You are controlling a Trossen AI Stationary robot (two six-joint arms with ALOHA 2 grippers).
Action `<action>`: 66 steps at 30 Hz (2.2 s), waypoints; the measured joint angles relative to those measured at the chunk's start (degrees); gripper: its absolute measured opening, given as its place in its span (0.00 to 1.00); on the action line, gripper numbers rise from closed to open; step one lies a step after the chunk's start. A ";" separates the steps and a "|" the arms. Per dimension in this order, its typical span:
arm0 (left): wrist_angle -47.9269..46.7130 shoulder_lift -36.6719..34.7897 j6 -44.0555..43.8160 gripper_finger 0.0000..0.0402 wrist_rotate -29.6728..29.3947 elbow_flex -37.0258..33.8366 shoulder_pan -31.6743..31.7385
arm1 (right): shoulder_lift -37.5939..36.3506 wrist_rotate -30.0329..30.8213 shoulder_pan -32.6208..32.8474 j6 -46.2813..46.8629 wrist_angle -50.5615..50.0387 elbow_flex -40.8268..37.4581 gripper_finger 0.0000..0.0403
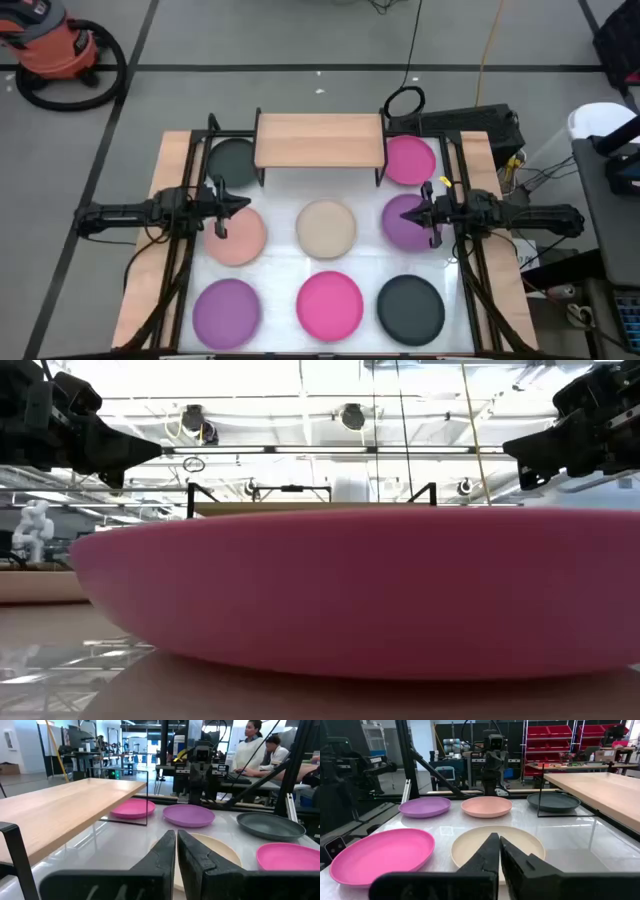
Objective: Place and stack plates onto a shelf
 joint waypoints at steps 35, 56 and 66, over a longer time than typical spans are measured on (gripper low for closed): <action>0.02 0.00 0.00 0.06 0.02 0.00 0.00 | 0.00 0.00 0.00 0.00 0.00 0.01 0.00; 0.01 -0.02 -0.01 0.06 0.02 0.02 0.01 | -0.01 0.00 -0.01 0.01 0.00 0.00 0.00; 0.01 0.00 -0.01 0.06 0.01 0.01 0.01 | 0.00 -0.02 -0.02 -3.07 0.93 0.00 0.00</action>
